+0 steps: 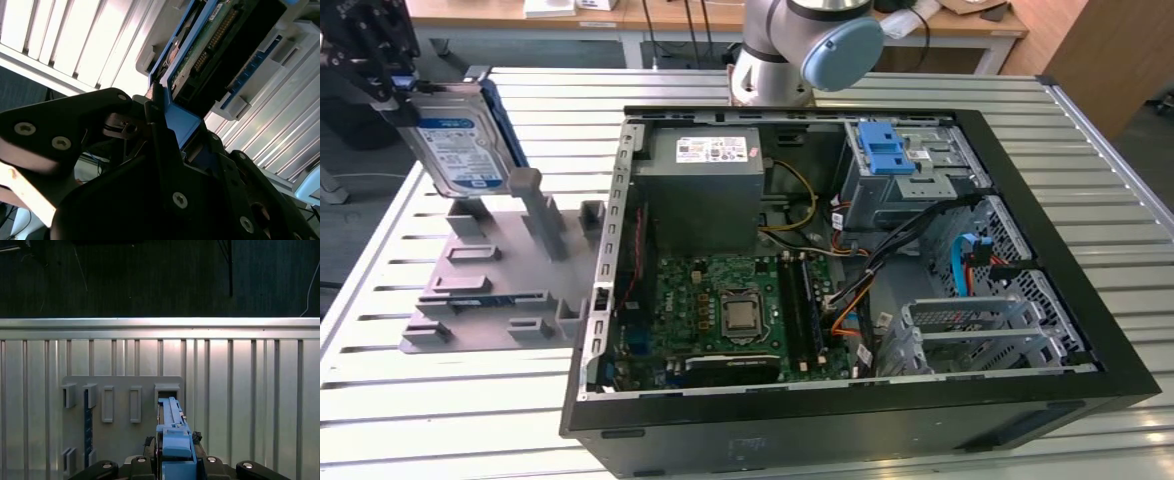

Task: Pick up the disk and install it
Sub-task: 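Pick up the disk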

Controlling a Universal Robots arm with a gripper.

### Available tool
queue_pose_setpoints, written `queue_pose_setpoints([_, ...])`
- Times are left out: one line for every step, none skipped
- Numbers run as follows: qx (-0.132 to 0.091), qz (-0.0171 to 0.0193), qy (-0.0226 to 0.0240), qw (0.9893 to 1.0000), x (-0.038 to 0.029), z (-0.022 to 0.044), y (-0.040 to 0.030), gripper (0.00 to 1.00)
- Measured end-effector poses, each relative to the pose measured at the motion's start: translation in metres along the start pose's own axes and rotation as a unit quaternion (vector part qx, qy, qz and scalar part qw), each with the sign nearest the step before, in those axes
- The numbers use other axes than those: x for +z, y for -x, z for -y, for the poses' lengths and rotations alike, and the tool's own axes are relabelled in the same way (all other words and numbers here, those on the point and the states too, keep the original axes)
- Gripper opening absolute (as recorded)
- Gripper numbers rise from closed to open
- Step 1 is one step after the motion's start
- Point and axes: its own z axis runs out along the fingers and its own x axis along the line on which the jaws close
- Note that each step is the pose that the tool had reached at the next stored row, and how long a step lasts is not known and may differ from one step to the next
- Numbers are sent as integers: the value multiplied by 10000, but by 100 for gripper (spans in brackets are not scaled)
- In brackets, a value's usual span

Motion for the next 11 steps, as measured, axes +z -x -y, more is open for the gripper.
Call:
queue_pose_setpoints([0, 0, -1, 10000, -5, 0, 0, 36])
queue_pose_setpoints([0, 0, -1, 10000, -11, 0, 0, 36])
queue_pose_setpoints([0, 0, -1, 10000, -16, 1, 0, 36])
queue_pose_setpoints([0, 0, -2, 10000, -20, 0, 0, 36])
queue_pose_setpoints([0, 0, -2, 10000, -24, 0, -1, 36])
queue_pose_setpoints([0, 0, -3, 10000, -27, 1, -1, 36])
queue_pose_setpoints([0, 0, -3, 10000, -31, 1, 0, 36])
queue_pose_setpoints([0, 0, -3, 10000, -34, 1, -1, 36])
queue_pose_setpoints([0, 0, -3, 10000, -37, 1, -1, 36])
queue_pose_setpoints([0, 0, -3, 10000, -41, 1, -1, 36])
queue_pose_setpoints([0, 0, -3, 10000, -45, 1, -1, 36])
